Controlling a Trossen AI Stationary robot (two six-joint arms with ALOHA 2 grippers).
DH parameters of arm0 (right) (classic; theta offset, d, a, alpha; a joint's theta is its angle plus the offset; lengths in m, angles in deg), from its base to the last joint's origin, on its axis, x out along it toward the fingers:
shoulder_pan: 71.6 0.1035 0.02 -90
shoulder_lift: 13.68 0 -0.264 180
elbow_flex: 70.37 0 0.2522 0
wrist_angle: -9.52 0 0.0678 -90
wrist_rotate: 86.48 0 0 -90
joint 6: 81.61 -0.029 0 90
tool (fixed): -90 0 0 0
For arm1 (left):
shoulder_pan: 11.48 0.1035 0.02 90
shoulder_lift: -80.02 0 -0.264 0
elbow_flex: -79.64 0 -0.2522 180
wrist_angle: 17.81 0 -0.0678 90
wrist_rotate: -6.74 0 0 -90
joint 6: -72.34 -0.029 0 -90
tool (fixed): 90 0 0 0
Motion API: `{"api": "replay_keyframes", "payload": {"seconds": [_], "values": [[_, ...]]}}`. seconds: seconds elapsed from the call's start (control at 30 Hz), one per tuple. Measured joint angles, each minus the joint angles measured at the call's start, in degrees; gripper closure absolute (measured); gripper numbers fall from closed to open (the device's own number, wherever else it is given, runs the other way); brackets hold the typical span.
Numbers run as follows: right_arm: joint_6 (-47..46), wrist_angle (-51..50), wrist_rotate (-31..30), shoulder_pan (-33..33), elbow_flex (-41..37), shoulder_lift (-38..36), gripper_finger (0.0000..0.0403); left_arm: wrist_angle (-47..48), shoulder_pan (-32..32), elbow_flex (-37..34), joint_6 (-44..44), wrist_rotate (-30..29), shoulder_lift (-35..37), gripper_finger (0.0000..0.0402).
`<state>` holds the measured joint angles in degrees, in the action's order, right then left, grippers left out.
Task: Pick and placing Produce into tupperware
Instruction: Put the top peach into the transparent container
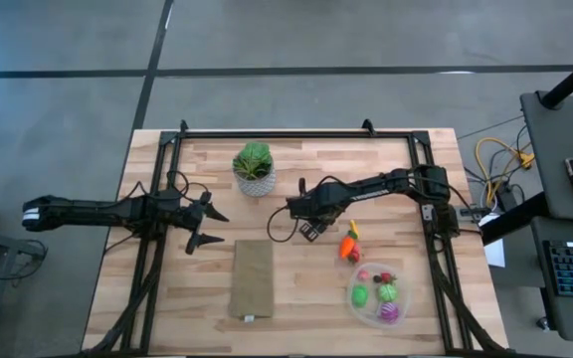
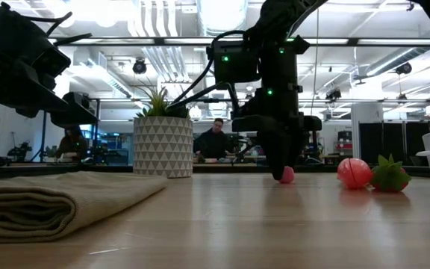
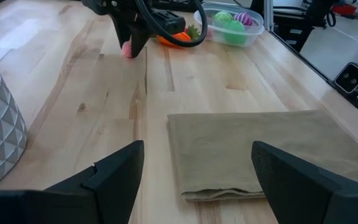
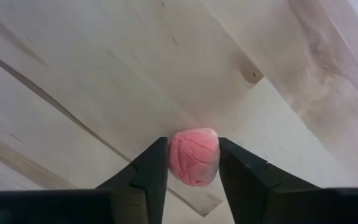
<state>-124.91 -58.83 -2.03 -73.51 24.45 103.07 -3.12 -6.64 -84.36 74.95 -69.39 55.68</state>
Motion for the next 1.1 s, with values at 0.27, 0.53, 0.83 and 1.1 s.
{"api": "replay_keyframes", "payload": {"seconds": [0.27,0.53,0.83,1.1], "values": [[-0.6,-0.22,0.57,0.0,-0.2,-0.05,0.0303,0.0,0.02,0.0,0.0,0.01,0.0,0.0118],[-0.82,-5.75,3.16,2.78,2.68,-4.51,0.0301,0.02,0.0,0.0,0.0,0.0,-0.02,0.0118],[-23.54,-17.78,4.85,20.14,2.45,-21.97,0.03,0.0,0.0,0.0,0.0,0.01,-0.02,0.0118],[-49.03,-16.2,8.21,35.39,-8.17,-24.63,0.0279,0.0,0.01,0.0,0.0,-0.01,-0.02,0.0118]]}}
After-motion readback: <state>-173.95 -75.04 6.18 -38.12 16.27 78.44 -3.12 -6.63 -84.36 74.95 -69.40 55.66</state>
